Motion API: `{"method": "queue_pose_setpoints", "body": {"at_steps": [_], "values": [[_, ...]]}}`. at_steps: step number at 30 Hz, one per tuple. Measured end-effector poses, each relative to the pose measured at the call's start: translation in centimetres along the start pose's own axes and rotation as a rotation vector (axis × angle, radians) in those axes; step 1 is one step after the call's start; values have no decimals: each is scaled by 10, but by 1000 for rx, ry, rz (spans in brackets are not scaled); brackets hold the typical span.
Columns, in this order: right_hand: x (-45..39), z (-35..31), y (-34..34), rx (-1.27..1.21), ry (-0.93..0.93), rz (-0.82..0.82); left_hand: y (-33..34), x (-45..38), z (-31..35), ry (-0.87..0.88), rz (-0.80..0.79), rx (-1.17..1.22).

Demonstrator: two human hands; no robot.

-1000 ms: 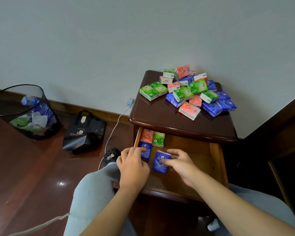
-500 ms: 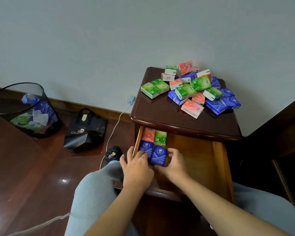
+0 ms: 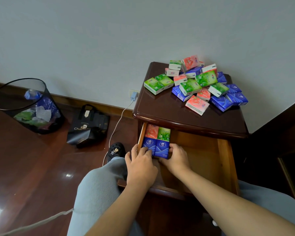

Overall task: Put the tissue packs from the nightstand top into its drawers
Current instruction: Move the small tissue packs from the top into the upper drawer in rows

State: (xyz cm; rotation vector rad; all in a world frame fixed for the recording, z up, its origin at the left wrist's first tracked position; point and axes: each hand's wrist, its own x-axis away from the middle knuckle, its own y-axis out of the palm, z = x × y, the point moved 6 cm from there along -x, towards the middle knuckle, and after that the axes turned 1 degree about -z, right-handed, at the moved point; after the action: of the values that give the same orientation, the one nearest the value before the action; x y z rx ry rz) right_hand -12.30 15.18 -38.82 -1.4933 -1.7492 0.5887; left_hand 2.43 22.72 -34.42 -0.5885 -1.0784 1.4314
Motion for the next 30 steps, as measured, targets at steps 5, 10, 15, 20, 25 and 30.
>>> {"method": "queue_pose_setpoints", "body": {"at_steps": [5, 10, 15, 20, 25, 30], "values": [[-2, -1, 1, -5, 10, -14, 0, -1, 0, -3, -9, -1], [11, -9, -25, -10, -2, 45, -5, 4, 1, 7, 24, 21], [9, -45, -105, 52, -349, 310, -16, 10, 7, 51, 144, 33], [-40, -53, -165, 235, -249, 328, -34, 5, 26, 118, 238, 14], [-63, -22, -161, 293, -142, 121, -64, -21, 56, 248, 277, 50], [-60, -11, -159, 40, -182, 173, -86, -56, 78, 289, 277, 90]]}}
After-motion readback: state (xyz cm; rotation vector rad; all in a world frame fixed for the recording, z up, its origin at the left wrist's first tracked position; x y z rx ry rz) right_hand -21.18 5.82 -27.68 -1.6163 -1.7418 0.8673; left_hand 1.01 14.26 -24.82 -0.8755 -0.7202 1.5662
